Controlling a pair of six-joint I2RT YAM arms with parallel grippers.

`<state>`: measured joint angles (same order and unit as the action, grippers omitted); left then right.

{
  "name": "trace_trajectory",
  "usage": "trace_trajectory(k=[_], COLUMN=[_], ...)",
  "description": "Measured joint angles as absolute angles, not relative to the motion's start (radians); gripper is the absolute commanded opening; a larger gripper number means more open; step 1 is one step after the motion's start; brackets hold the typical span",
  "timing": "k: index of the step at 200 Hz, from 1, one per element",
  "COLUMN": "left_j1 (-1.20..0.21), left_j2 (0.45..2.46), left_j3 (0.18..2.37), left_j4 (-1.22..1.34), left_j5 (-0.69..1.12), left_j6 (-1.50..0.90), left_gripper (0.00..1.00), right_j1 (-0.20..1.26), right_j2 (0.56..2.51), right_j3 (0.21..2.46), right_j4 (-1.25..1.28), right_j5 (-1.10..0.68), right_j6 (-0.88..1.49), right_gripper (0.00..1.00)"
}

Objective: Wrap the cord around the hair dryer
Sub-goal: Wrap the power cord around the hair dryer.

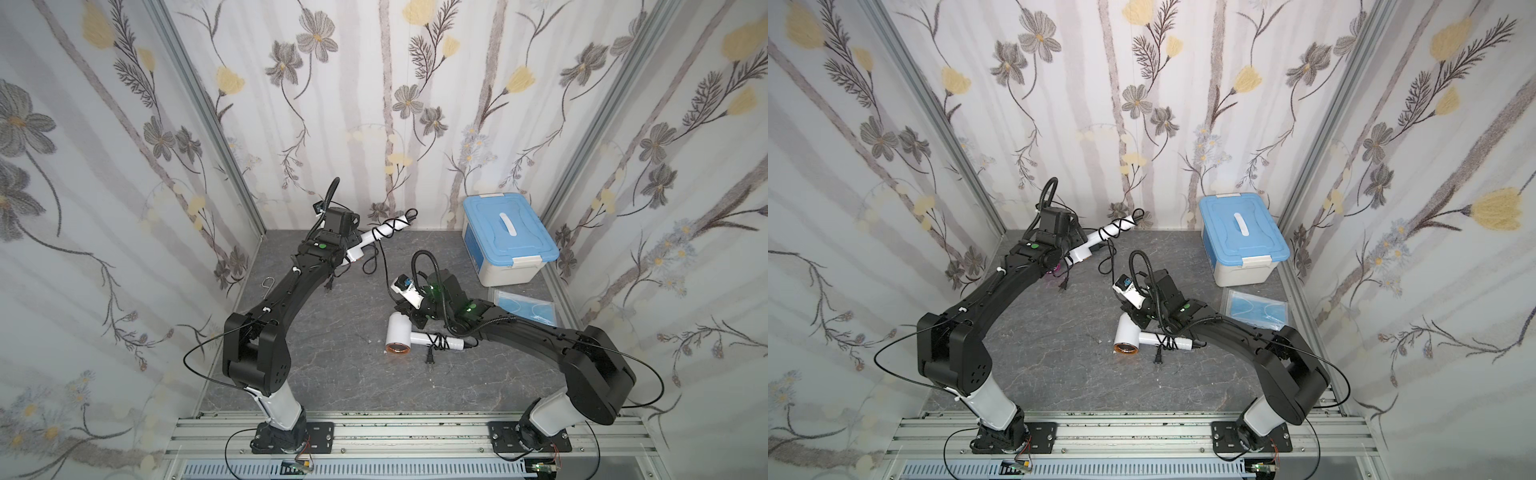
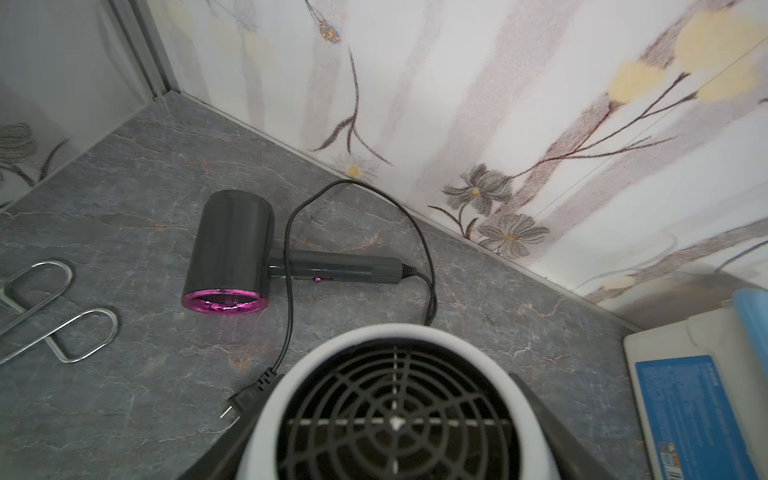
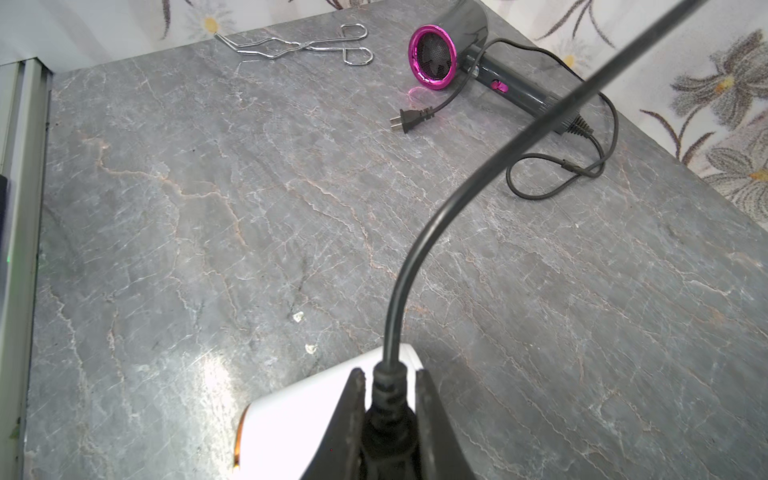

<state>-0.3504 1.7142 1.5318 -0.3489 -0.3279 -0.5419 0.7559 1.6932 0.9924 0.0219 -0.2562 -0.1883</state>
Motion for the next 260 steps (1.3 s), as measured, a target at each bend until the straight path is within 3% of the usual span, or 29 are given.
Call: trace_trajectory(k=[70, 135, 182, 260], left_j1=[-0.417, -0.482, -0.482, -0.532], left_j2=[1.780, 1.778, 1.743, 1.676], left_j3=[1.528, 1.500, 1.422, 1.386], left_j4=[-0.375, -0.347, -0.355, -0.372], left_j5=[-0.505, -0.528, -0.495, -0.239], left_j6=[-0.348, -0.166, -0.098, -0.040], left_gripper=[0.00, 0.00, 0.00, 0.00], right_j1=[0.833, 0.794, 0.664, 0.541], right_j2=[1.607, 1.660, 1.725, 1.920], right_j3=[1.109, 1.290, 1.438, 1.763], right_j4=[-0.166, -0.241, -0.246, -0.399], right_j5=[-0.130, -0.051, -0.049, -0.178], right_j6=[-0.254, -0.339, -0.365, -0.403], right_gripper=[0.00, 0.00, 0.00, 0.00])
